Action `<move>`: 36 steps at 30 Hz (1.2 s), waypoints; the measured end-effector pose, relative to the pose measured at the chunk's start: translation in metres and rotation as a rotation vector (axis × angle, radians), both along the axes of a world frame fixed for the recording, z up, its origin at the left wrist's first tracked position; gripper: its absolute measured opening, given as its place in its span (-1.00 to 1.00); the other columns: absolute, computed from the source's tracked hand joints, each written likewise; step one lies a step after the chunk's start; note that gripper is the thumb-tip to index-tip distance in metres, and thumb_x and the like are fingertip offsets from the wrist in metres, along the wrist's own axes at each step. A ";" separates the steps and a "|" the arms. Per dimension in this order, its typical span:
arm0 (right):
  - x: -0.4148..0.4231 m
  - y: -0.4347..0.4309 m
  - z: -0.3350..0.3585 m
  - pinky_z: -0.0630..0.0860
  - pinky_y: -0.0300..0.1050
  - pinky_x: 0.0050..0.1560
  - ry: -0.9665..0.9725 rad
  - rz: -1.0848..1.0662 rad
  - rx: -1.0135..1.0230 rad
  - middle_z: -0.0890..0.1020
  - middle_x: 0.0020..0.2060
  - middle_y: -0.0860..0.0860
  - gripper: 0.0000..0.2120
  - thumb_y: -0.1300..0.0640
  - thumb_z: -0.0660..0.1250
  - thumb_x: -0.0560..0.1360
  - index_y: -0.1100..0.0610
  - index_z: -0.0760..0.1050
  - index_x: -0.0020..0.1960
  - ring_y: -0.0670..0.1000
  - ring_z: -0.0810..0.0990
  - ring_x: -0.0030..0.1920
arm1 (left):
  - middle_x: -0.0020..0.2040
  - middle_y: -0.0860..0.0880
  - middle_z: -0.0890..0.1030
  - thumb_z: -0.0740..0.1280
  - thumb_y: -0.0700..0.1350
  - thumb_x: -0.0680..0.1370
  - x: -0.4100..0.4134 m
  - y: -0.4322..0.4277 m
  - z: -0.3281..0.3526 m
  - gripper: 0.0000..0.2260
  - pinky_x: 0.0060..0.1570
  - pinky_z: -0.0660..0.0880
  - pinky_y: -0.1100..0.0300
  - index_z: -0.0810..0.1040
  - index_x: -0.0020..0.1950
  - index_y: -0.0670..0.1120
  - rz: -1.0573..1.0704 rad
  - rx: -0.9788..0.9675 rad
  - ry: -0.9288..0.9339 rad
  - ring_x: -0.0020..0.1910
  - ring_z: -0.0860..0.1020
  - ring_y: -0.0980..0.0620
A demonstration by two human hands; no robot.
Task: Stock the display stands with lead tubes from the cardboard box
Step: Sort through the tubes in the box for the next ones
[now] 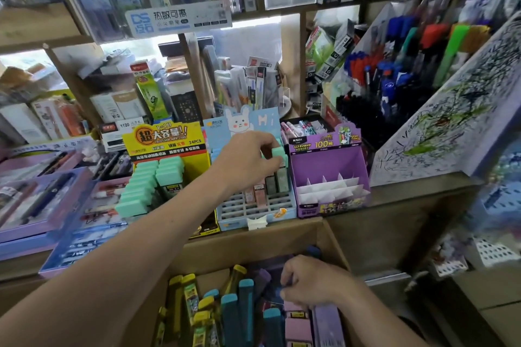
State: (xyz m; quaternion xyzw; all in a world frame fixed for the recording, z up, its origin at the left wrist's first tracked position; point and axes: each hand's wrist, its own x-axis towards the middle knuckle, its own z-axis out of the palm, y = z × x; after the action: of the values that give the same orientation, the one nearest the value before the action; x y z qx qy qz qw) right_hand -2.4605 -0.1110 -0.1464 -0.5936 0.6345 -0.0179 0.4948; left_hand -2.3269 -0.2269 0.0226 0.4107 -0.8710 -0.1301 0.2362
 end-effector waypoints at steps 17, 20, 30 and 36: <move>-0.001 0.003 0.004 0.66 -0.02 0.09 0.004 -0.004 -0.026 0.70 -0.06 -0.01 -0.77 -0.02 0.40 0.59 -0.01 0.51 0.21 -0.03 0.72 -0.02 | -0.10 -0.01 0.68 0.40 -0.07 0.50 -0.012 -0.006 0.002 -0.84 -0.04 0.55 0.08 0.67 0.03 -0.07 -0.032 -0.073 -0.255 -0.11 0.59 -0.03; -0.001 0.003 0.006 0.64 -0.04 0.06 0.004 -0.004 -0.018 0.68 -0.07 -0.02 -0.76 -0.02 0.40 0.59 -0.01 0.51 0.22 -0.06 0.70 -0.08 | -0.10 -0.01 0.68 0.39 -0.07 0.50 -0.014 -0.006 0.000 -0.84 -0.05 0.57 0.09 0.67 0.04 -0.07 -0.025 -0.062 -0.255 -0.11 0.60 -0.03; 0.001 0.006 0.011 0.64 -0.07 0.01 0.004 -0.010 -0.023 0.69 -0.05 0.00 -0.74 0.00 0.38 0.61 0.03 0.51 0.26 -0.07 0.68 -0.12 | -0.25 0.08 0.67 0.41 -0.11 0.47 -0.021 -0.007 -0.012 -0.90 0.13 0.33 0.07 0.53 -0.08 0.03 0.051 -0.171 -0.304 -0.13 0.61 -0.02; 0.002 0.006 0.011 0.62 -0.09 -0.04 0.007 -0.012 -0.044 0.67 -0.09 -0.01 -0.76 0.00 0.39 0.61 0.03 0.51 0.24 -0.07 0.66 -0.15 | -0.20 0.08 0.65 0.42 -0.06 0.47 -0.021 -0.008 -0.013 -0.87 0.05 0.26 0.07 0.47 -0.12 0.08 0.043 -0.258 -0.361 -0.11 0.59 -0.02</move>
State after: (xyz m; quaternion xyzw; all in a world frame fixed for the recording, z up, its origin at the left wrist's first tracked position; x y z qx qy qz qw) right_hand -2.4589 -0.1052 -0.1358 -0.6005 0.6393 -0.0325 0.4792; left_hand -2.3475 -0.2345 0.0099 0.4120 -0.8997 0.0632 0.1298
